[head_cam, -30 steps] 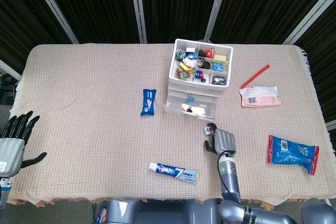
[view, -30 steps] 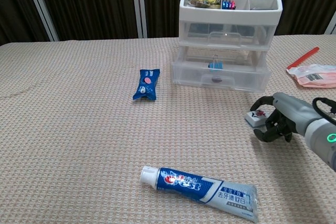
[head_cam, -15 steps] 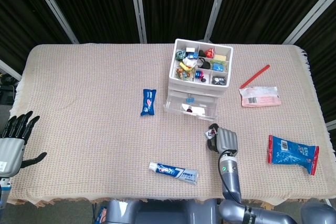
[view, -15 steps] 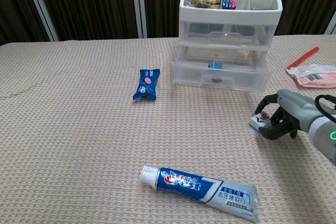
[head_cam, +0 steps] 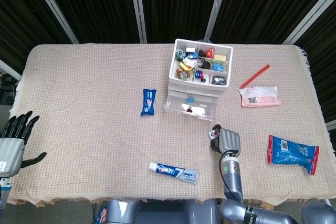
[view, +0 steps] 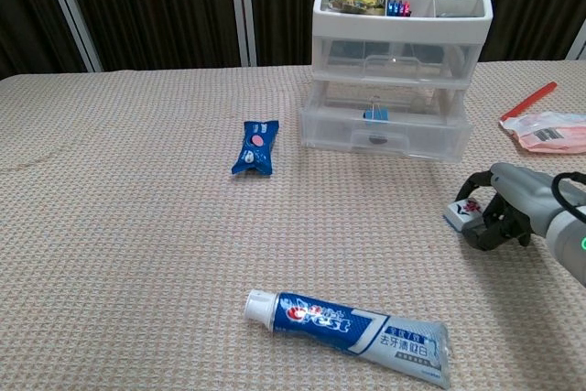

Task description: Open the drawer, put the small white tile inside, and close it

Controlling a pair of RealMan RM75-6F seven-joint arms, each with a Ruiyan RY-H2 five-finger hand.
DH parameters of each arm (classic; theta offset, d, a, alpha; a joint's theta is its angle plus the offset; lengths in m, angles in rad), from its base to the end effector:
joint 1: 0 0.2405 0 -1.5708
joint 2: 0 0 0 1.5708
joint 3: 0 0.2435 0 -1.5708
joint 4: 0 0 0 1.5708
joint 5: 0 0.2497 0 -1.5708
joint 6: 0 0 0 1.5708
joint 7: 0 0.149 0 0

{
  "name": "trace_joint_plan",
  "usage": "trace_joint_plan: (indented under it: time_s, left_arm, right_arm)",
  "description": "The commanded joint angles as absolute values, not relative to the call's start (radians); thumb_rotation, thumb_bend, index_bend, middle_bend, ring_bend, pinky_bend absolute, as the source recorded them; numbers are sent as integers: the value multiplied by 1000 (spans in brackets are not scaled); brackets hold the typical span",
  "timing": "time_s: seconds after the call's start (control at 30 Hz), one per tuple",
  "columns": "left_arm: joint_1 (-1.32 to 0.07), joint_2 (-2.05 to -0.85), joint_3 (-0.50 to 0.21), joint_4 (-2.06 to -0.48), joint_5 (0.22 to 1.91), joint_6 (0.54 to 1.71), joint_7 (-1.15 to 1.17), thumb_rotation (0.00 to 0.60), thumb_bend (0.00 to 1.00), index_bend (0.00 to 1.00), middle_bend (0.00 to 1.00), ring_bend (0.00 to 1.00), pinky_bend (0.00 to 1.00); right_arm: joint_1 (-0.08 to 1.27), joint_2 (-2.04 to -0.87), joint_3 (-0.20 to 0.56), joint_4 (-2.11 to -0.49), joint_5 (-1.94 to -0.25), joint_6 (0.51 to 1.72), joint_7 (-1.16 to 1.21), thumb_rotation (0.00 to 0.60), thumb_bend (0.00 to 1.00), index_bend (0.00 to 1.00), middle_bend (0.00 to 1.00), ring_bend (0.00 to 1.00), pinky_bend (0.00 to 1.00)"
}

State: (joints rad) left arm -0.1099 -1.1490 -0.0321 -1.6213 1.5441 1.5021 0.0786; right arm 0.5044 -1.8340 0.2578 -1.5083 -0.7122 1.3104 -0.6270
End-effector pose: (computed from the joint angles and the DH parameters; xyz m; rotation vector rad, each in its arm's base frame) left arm -0.2990 0.1908 0.1039 -1.4504 -0.8386 -0.9192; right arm -0.1781 -0.2840 -0.0947 1.3039 -1.3300 0.6786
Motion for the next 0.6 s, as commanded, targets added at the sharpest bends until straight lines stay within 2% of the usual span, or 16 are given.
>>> trace_joint_plan:
  time_s: [0.03, 0.4, 0.6]
  left_arm:
    - [-110, -1149, -32, -1621, 1544, 1501, 79, 600, 152, 84, 0, 0, 0]
    - [-110, -1147, -32, -1625, 1543, 1500, 76, 600, 152, 85, 0, 0, 0]
    - [-110, -1147, -32, -1628, 1542, 1498, 76, 600, 151, 85, 0, 0, 0]
  right_arm:
    - [505, -1836, 259, -1507, -713, 1310, -628, 600, 344, 294, 835, 830, 619]
    - [507, -1834, 264, -1498, -707, 1314, -647, 600, 344, 317, 834, 831, 619]
    - [506, -1834, 269, -1491, -716, 1321, -645, 600, 345, 414, 835, 834, 619]
